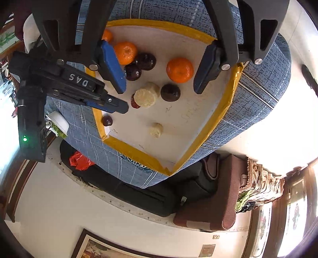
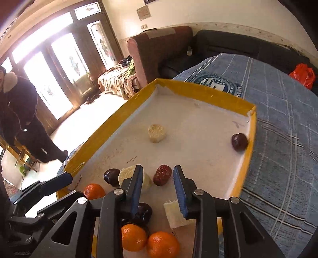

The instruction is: Organize fruits

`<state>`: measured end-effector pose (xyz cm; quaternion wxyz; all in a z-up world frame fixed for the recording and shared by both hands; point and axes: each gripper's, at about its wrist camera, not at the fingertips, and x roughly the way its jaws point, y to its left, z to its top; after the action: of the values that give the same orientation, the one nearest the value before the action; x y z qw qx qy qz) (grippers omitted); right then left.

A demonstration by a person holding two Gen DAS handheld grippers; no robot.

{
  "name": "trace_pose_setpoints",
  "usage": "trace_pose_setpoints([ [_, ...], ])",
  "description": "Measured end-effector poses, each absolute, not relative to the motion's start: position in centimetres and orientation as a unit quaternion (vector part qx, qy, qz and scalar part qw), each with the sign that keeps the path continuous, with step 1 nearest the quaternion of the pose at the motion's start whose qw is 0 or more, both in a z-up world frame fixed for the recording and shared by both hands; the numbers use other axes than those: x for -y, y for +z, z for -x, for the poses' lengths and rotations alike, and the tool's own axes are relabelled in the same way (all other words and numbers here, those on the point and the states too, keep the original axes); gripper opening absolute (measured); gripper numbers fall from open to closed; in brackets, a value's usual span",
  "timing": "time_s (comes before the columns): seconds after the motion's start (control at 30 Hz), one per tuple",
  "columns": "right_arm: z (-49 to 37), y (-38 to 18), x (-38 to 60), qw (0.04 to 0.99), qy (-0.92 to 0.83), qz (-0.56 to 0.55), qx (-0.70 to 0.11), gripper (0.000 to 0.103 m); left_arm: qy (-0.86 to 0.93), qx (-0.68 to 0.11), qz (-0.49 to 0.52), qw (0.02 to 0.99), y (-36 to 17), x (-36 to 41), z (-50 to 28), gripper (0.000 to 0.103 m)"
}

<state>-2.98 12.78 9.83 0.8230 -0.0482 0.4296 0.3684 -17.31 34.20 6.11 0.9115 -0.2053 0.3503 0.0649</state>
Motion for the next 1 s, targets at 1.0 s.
trace_pose_setpoints([
  [1.0, 9.8, 13.5, -3.2, 0.869, 0.327, 0.025, -0.369, 0.061, 0.073, -0.335, 0.178, 0.922, 10.2, -28.1, 20.3, 0.077],
])
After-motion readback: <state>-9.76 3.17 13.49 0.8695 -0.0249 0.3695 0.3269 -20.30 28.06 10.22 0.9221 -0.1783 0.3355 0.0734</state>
